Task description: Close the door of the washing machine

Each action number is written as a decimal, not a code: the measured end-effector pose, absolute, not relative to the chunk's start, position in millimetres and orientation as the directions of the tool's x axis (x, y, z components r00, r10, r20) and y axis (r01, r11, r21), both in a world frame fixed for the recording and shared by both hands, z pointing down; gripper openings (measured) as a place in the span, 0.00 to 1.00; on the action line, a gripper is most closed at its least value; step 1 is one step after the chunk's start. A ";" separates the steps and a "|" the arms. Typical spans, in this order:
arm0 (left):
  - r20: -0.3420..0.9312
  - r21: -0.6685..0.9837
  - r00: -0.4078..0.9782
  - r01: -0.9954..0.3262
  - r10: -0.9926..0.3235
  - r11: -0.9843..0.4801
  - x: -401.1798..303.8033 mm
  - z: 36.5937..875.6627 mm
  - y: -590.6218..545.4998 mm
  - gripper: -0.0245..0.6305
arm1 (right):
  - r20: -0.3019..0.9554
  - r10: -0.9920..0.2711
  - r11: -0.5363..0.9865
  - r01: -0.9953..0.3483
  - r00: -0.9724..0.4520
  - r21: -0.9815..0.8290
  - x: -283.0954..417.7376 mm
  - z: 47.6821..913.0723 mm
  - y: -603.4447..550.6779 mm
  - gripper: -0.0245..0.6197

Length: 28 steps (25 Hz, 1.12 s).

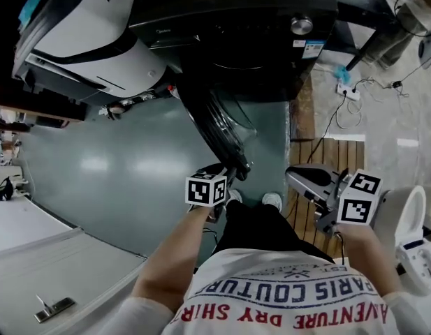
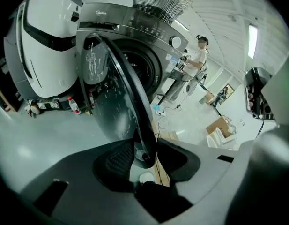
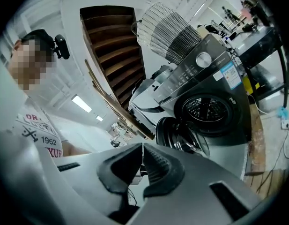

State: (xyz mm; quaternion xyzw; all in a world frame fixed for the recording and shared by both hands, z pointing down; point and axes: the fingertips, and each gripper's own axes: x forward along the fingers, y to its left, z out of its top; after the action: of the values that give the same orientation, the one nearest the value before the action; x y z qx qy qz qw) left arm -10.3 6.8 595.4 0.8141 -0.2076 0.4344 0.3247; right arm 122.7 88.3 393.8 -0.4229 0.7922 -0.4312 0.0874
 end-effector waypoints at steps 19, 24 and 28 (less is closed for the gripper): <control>0.803 0.380 0.590 -0.391 0.089 -0.838 115.3 593.0 2.3 0.30 | 0.279 -0.866 0.078 -0.664 -0.415 -0.744 197.4 404.5 104.2 0.07; 0.822 0.331 0.563 -0.347 0.087 -0.878 139.2 593.4 -11.6 0.19 | 0.294 -0.892 0.011 -0.667 -0.343 -0.745 217.8 408.8 99.2 0.07; 0.816 0.342 0.567 -0.320 0.110 -0.884 162.4 594.3 -19.5 0.17 | 0.301 -0.903 -0.027 -0.656 -0.308 -0.754 232.0 412.2 96.7 0.07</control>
State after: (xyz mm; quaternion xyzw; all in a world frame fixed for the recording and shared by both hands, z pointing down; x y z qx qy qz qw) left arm 162.4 -19.5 594.3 0.8538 -0.0615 0.4613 0.2333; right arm 232.0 96.7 412.2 -0.5707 0.6827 -0.4336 0.1422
